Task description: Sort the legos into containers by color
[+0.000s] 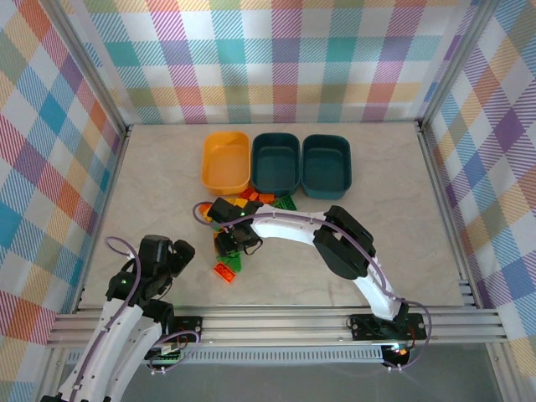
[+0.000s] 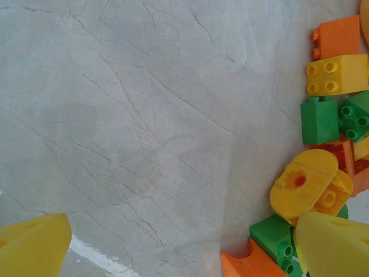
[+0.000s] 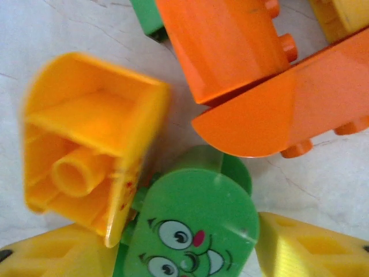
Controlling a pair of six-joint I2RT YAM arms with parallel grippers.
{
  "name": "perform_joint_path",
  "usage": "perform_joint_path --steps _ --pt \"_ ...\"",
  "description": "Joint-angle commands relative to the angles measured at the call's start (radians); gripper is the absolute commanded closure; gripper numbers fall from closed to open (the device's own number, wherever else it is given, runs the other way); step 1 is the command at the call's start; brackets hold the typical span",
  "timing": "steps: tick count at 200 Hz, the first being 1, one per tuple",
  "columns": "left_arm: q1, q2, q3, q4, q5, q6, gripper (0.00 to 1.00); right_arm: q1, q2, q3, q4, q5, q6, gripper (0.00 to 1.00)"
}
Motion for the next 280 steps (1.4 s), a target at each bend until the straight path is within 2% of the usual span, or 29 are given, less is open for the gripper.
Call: perform_joint_path --steps 1,24,53,106,184,206,212,225,240,255,280 --pt "0.0 0.006 0.026 0.032 -0.007 0.019 0.0 -0.009 0.003 0.002 -0.043 0.04 -0.011 0.44" --pt "0.0 0.029 0.032 0.055 0.0 0.021 0.0 -0.013 -0.021 -0.032 -0.037 0.049 -0.019 0.58" --pt "0.001 0.073 0.055 0.08 0.012 0.025 0.0 -0.014 -0.116 -0.113 -0.012 0.079 -0.025 0.68" --pt "0.0 0.133 0.069 0.124 0.055 0.036 0.0 -0.064 -0.299 -0.217 -0.004 0.097 -0.051 0.7" --pt "0.0 0.143 0.046 0.145 0.087 0.02 0.0 -0.103 -0.275 -0.372 0.004 0.065 -0.118 0.71" --pt "0.001 0.151 0.042 0.161 0.096 0.012 0.0 -0.121 -0.286 -0.409 0.039 0.019 -0.119 0.66" --pt "0.001 0.154 0.043 0.165 0.098 0.01 0.0 -0.123 -0.292 -0.417 0.048 0.002 -0.125 0.61" --pt "0.0 0.164 0.046 0.17 0.101 0.01 0.0 -0.124 -0.306 -0.435 0.061 -0.025 -0.135 0.43" --pt "0.001 0.174 0.052 0.172 0.103 0.013 0.0 -0.124 -0.321 -0.457 0.066 -0.052 -0.152 0.35" --pt "0.001 0.18 0.056 0.176 0.106 0.015 0.0 -0.124 -0.335 -0.473 0.054 -0.052 -0.169 0.32" --pt "0.0 0.185 0.053 0.184 0.11 0.014 0.0 -0.13 -0.369 -0.51 0.048 -0.053 -0.184 0.32"
